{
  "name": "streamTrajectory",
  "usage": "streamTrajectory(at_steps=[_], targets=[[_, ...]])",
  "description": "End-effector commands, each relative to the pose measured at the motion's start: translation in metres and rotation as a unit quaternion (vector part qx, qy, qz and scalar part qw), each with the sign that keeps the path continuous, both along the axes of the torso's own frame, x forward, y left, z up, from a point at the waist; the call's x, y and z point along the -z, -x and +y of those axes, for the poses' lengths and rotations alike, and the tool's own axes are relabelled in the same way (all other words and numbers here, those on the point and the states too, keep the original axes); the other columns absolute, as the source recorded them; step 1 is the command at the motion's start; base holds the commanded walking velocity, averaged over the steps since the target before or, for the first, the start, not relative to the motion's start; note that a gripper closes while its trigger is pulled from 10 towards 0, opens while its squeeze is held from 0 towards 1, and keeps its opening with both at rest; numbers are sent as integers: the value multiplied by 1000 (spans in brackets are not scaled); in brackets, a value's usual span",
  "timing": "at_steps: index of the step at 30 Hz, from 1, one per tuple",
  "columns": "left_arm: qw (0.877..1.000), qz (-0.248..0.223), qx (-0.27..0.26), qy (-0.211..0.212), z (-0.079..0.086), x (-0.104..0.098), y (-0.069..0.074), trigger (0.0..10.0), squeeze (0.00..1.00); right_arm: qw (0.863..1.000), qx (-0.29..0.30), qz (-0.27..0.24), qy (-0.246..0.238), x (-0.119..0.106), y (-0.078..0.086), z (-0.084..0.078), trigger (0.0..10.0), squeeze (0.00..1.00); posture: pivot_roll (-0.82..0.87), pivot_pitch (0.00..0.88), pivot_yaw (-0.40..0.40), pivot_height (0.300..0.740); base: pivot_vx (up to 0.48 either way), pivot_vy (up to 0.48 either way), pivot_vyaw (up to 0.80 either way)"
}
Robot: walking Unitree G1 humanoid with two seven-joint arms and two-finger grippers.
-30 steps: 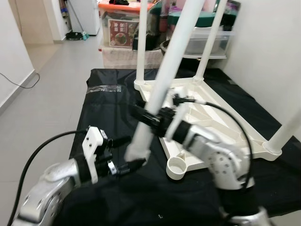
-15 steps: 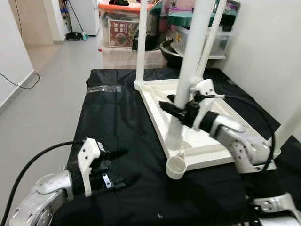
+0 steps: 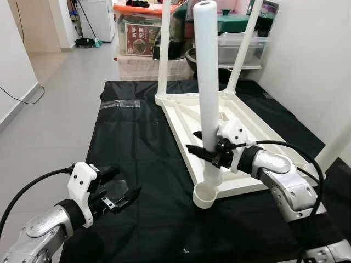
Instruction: Building children table
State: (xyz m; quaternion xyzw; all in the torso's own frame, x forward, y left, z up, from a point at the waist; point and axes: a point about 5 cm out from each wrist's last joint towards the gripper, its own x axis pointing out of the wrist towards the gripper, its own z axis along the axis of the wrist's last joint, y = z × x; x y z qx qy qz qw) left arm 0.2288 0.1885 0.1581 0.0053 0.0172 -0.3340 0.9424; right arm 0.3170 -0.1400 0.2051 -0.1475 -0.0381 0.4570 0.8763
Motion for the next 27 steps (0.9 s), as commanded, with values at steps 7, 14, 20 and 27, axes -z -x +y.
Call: streamTrajectory(at_steps=[7,14,20,27], targets=[[1000,-5,-15,12,-1,0,0,10000,0,999,-43,-7,8,4,6,7,0,0,86,0,-106,740,0,0,0],[1000,-3,-22,11,0,2,-1,10000,0,998,-57,-4,38,15,12,-1,0,0,82,0,-106,740,0,0,0],[1000,-3,-24,12,0,2,-1,10000,0,996,-71,6,51,19,16,-7,0,0,81,0,-106,740,0,0,0],[1000,-4,-26,14,-2,3,-3,10000,0,993,-106,19,46,19,23,-3,0,0,82,0,-108,740,0,0,0]])
